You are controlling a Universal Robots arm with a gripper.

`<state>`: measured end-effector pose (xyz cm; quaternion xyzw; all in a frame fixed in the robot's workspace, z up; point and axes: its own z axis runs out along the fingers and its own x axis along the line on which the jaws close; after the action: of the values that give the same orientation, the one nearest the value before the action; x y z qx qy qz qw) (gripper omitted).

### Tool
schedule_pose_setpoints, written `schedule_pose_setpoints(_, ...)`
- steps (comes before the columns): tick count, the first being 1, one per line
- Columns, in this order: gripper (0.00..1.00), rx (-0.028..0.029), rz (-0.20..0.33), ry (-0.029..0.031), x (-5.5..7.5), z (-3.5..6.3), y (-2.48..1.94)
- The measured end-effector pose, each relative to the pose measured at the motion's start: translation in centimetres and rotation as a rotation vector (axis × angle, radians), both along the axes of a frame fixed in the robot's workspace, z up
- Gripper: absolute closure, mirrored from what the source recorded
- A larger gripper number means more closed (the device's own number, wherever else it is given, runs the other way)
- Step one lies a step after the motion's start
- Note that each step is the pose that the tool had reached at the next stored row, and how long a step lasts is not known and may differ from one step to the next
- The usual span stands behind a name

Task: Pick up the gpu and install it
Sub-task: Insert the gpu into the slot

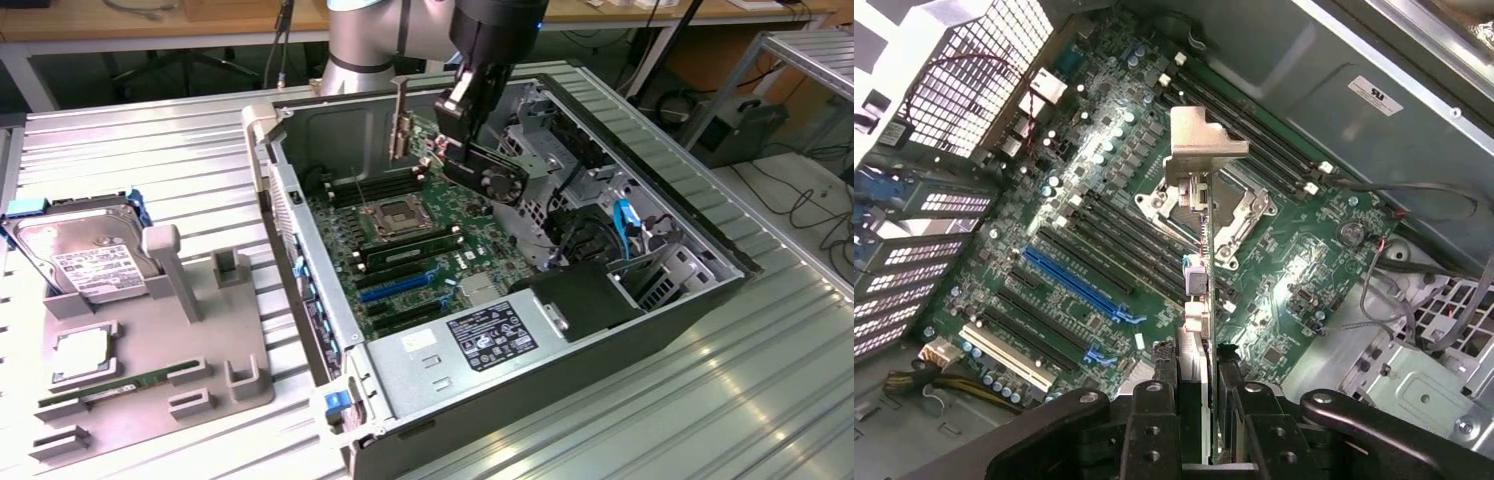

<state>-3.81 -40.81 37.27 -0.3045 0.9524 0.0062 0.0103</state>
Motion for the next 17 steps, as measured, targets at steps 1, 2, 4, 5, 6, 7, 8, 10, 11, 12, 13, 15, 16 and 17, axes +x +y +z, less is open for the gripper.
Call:
schedule_pose_setpoints(1, 0.73, 0.0000, 0.006, 0.0001, 0.00, 0.00, 0.00)
schedule_pose_setpoints(2, 0.73, 0.0000, 0.010, 0.0001, 0.00, 0.00, 0.00)
schedule_pose_setpoints(4, 0.73, 0.0000, 0.016, 0.0000, 0.00, 0.00, 0.00)
schedule_pose_setpoints(5, 0.73, 0.0000, 0.019, 0.0000, 0.00, 0.00, 0.00)
schedule_pose_setpoints(6, 0.73, 0.0000, 0.022, 0.0000, 0.00, 0.00, 0.00)
schedule_pose_setpoints(7, 0.73, 0.0000, 0.025, 0.0001, 0.00, 0.00, 0.00)
schedule_pose_setpoints(8, 0.73, 0.0000, 0.028, 0.0000, 0.00, 0.00, 0.00)
schedule_pose_setpoints(10, 0.73, 0.0000, 0.034, 0.0000, 0.00, 0.00, 0.00)
schedule_pose_setpoints(11, 0.73, 0.0000, 0.036, 0.0001, 0.00, 0.00, 0.00)
schedule_pose_setpoints(12, 0.73, 0.0000, 0.039, 0.0001, 0.00, 0.00, 0.00)
schedule_pose_setpoints(13, 0.73, 0.0000, 0.042, 0.0000, 0.00, 0.00, 0.00)
schedule_pose_setpoints(15, 0.73, 0.0000, 0.046, 0.0000, 0.00, 0.00, 0.00)
schedule_pose_setpoints(16, 0.73, 0.0000, 0.049, 0.0000, 0.00, 0.00, 0.00)
schedule_pose_setpoints(17, 0.73, 0.0000, 0.051, 0.0001, 0.00, 0.00, 0.00)
